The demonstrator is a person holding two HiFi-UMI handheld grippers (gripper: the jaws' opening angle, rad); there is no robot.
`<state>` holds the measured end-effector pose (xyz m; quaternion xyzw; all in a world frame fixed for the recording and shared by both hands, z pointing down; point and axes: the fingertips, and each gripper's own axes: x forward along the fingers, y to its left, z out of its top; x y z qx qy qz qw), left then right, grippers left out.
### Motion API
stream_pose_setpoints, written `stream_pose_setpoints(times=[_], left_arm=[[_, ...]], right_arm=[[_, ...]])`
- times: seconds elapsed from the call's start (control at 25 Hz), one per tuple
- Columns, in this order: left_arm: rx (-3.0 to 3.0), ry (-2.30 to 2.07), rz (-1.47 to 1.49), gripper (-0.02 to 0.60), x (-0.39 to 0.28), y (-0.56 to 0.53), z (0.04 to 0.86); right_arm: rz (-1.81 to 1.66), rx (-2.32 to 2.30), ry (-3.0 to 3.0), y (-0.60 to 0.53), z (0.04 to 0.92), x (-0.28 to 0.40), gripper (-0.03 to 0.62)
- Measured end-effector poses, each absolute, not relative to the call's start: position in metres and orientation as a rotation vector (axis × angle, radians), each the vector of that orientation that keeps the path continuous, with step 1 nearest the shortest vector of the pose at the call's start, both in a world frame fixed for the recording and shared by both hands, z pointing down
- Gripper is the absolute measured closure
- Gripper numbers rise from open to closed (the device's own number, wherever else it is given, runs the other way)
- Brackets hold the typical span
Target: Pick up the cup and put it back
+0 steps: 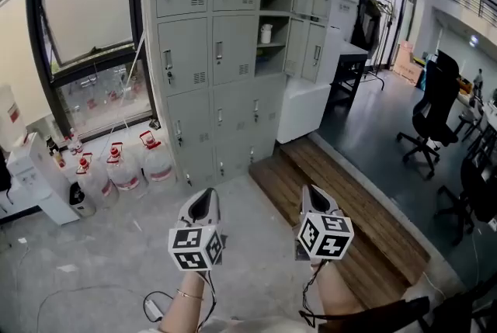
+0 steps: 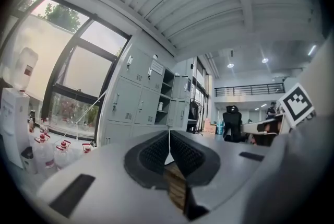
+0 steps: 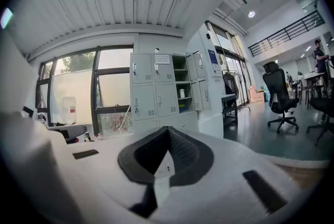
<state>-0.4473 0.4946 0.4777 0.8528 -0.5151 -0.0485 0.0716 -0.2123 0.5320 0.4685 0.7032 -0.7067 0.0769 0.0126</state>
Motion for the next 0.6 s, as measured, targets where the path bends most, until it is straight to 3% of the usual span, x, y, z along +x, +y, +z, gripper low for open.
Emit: stream_pose_setpoints(times=[0.6], left_arm=[[2.568,-1.518,-0.123,0.571,-0.471,0.462,0.492]], right_arm=[[0.316,2.258,-2.128,0.514,0.487,-0.22,0.603]])
